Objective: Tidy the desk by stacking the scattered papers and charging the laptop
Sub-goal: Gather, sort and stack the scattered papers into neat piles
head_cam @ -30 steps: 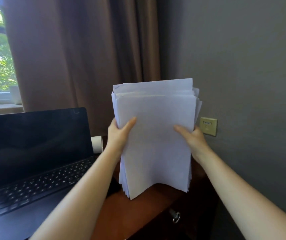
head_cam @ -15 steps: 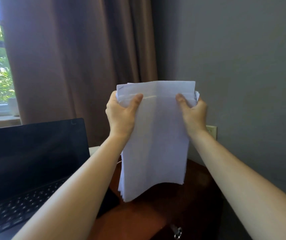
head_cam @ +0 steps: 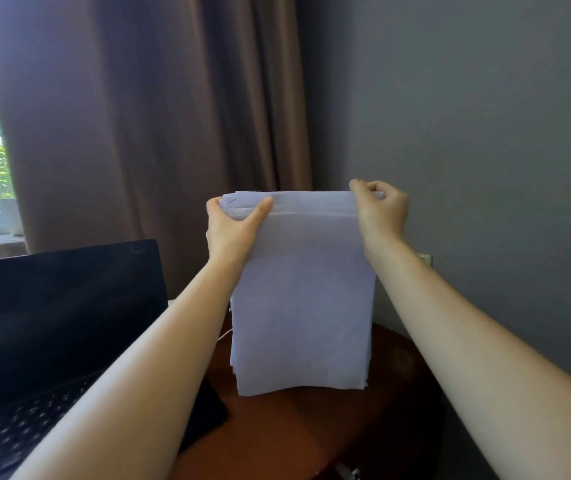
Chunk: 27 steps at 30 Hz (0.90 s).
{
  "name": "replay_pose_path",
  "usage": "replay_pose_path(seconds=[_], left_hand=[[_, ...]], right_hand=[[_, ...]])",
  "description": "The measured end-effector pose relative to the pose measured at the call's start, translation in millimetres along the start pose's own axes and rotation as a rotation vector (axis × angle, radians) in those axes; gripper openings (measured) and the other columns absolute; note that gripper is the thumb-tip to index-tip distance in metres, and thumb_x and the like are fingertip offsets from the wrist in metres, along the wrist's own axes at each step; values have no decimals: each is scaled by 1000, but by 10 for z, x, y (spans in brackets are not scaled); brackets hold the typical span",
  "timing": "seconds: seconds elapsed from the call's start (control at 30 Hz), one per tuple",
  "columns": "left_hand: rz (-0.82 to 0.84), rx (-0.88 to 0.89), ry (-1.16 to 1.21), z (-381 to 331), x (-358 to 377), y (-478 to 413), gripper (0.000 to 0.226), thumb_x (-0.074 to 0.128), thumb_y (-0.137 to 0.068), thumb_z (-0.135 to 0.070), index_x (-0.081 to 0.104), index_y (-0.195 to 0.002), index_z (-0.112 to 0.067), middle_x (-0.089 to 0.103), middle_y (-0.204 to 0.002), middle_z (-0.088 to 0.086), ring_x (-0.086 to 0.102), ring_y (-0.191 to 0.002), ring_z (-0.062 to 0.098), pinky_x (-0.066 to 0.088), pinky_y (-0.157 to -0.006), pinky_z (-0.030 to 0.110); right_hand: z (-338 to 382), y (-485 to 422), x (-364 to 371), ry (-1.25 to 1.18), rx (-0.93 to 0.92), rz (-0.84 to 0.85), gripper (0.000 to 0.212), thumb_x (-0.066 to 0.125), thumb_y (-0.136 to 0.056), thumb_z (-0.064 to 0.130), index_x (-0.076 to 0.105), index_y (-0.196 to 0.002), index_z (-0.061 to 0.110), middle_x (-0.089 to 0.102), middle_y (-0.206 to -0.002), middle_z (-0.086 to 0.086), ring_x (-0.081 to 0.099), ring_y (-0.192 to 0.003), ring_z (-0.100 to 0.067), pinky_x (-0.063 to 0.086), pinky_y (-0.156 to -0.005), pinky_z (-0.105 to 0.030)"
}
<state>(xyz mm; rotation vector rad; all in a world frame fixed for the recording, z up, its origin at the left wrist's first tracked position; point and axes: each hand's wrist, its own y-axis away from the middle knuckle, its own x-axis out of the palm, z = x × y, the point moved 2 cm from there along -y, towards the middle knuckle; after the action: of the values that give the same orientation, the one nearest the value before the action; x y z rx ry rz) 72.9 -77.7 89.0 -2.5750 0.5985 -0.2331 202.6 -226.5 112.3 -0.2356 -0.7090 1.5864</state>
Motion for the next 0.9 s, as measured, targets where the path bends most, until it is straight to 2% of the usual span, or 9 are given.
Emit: replay_pose_path(seconds=[0.17,0.23,0.33,0.47,0.53,0.63,0.7,0.8,0.9], left_hand=[[6,-153,85,-65,28,-77,58,52,-88,-56,39,-130,-19,51,-118,2,52,-101,18,43,-81,35],[-18,-199,97,-90,58,-107,53,49,-89,-56,42,-126,-18,49,-115,1,48,-96,18,37,-79,34],[-78,-239,83,-114,93,-137,50,50,-90,-53,47,-124,-17,49,-109,-1,45,-96,20,35,-79,34],[-138,-233,31,-96,103,-167,26,46,-92,-38,50,-100,-14,47,-84,-2,46,-81,19,39,-76,32],[-150,-262,62,-99,103,-175,29,44,-90,-42,52,-96,-14,48,-84,-2,47,-81,20,40,-77,33],[-148,-303,131,-132,121,-168,37,52,-85,-53,51,-82,-16,48,-80,-4,45,-72,14,39,-73,33],[-155,-306,114,-136,129,-175,34,58,-83,-48,47,-74,-17,48,-79,-5,44,-68,12,38,-70,30],[-185,-278,63,-134,130,-202,21,54,-85,-37,51,-87,-16,53,-93,-1,49,-79,19,44,-78,32],[-209,-273,31,-142,139,-191,29,46,-91,-34,55,-108,-12,58,-110,7,55,-97,26,45,-88,37]], right_hand=[[-46,-50,-20,-17,-16,-15,23,49,-83,6,53,-71,26,62,-72,5,57,-72,-12,45,-72,-26],[-57,-88,-41,-38,14,-19,26,45,-85,5,51,-75,28,61,-72,8,57,-71,-10,45,-74,-26],[-62,-97,-12,31,-9,14,21,55,-85,13,53,-67,24,54,-65,10,49,-63,-5,41,-66,-25],[-94,-116,1,93,-14,9,13,54,-84,13,59,-75,22,59,-76,5,52,-74,-11,37,-68,-22],[-108,-113,-20,80,26,-12,15,56,-85,19,56,-70,20,54,-66,9,47,-63,-7,36,-62,-23],[-137,-55,-33,77,56,-37,39,61,-84,30,40,-53,18,36,-41,9,33,-43,-6,28,-44,-20],[-139,-31,-19,80,70,-47,38,60,-82,28,38,-53,17,35,-44,8,31,-45,-7,27,-45,-23],[-112,-31,-1,92,58,-68,21,59,-79,23,51,-61,18,50,-62,8,42,-57,-8,33,-51,-25],[-101,-47,10,95,56,-83,9,52,-84,20,55,-76,23,58,-79,7,51,-72,-12,38,-61,-25]])
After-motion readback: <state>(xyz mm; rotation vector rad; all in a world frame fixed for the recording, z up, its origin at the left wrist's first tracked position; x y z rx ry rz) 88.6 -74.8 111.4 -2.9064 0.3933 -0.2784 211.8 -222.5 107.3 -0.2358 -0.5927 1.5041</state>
